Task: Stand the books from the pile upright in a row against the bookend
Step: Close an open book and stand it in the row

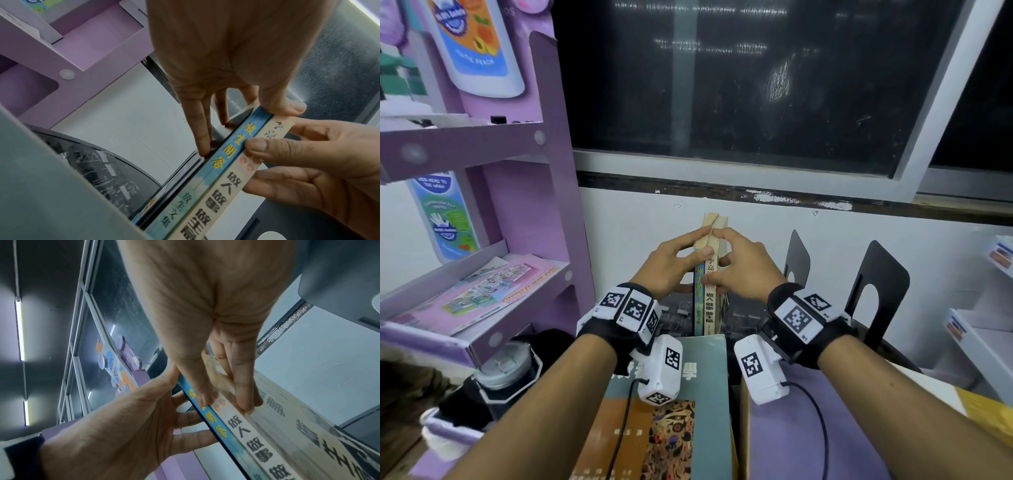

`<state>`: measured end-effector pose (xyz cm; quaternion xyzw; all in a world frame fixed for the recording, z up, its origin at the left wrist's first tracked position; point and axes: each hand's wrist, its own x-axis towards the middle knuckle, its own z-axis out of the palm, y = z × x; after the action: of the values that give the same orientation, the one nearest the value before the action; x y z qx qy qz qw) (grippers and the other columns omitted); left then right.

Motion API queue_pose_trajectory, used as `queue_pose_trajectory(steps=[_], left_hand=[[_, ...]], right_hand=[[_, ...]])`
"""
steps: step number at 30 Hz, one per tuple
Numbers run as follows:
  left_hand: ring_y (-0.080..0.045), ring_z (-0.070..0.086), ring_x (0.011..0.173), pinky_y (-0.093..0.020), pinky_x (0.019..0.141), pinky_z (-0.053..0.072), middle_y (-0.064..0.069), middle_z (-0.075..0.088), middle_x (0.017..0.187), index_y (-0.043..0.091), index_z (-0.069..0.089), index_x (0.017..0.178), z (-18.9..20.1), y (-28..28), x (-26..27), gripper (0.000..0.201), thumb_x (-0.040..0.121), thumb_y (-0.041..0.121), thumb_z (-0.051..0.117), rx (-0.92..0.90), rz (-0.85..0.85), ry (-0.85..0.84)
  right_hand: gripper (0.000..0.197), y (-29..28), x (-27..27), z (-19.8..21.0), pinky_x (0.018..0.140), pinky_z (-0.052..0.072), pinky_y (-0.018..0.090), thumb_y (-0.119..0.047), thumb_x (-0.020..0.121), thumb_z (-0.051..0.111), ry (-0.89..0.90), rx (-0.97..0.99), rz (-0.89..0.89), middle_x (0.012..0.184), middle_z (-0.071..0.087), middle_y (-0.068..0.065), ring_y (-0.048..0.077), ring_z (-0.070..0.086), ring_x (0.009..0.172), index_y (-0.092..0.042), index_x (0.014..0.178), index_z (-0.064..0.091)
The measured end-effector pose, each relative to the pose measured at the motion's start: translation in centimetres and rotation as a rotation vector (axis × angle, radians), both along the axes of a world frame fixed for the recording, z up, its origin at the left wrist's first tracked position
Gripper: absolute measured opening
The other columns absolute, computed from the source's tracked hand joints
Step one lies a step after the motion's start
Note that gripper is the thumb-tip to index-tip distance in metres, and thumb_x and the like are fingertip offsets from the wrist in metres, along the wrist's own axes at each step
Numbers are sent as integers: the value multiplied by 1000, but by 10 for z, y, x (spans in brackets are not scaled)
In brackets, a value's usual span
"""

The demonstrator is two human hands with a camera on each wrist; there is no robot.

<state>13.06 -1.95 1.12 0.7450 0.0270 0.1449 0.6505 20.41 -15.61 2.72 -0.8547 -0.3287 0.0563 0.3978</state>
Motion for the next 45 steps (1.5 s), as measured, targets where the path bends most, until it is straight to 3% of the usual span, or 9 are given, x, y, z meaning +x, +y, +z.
queue_pose_trajectory(steps=[6,12,16,20,30,33,37,41,45], left_hand=[[-18,67,99,-33,68,59,-1,65,120,35,52,134,0,2,0,42,93,27,58,6,-6,8],[-17,65,99,-28,65,57,1,59,126,37,53,130,3,-2,-1,36,95,31,56,30,-13,39],[-14,66,90,-24,58,55,1,56,122,34,48,135,8,-3,-7,40,96,26,53,50,-24,73],[-26,61,106,-34,75,57,3,54,126,41,44,135,11,1,-20,41,95,34,54,169,8,132],[-25,56,112,-39,92,47,3,57,123,32,36,141,9,23,-69,52,94,41,55,418,121,361],[-26,53,116,-38,94,45,2,54,127,28,37,141,6,27,-87,54,93,44,54,460,124,476],[-26,52,114,-38,92,48,-5,47,135,26,33,144,-1,30,-108,60,92,52,50,522,108,636],[-28,50,118,-42,101,47,-10,42,140,23,30,146,-9,29,-120,64,92,53,50,524,95,735],[-22,55,87,-43,94,49,-8,52,113,24,36,140,-19,28,-126,61,90,54,54,469,106,795]], right_hand=[[86,0,0,-1,80,59,40,-15,74,82,-20,6,-2,110,57,13,27,68,85,-29,145,36],[83,-5,-6,3,61,44,15,-19,77,78,-51,-39,-7,98,55,2,16,57,84,-29,145,32],[88,-8,-10,4,77,46,24,-21,80,76,-21,-71,-5,117,57,9,21,58,97,-25,149,22],[93,-14,-13,7,80,42,24,-24,81,76,-2,-111,-27,136,53,13,25,57,114,-21,152,15],[84,-32,-41,19,90,39,26,-33,83,74,16,-301,-3,143,49,12,26,50,126,-15,150,25],[72,-38,-54,21,83,39,23,-36,85,72,28,-363,38,134,55,7,23,55,117,-16,144,36],[50,-40,-69,17,61,43,21,-44,83,72,43,-463,105,109,62,1,14,58,80,-16,120,56],[69,-37,-76,8,72,49,31,-59,75,72,46,-578,112,113,67,16,27,65,89,-8,120,62],[66,-40,-88,5,70,44,29,-55,81,69,65,-638,79,107,65,12,19,54,81,-1,117,57]])
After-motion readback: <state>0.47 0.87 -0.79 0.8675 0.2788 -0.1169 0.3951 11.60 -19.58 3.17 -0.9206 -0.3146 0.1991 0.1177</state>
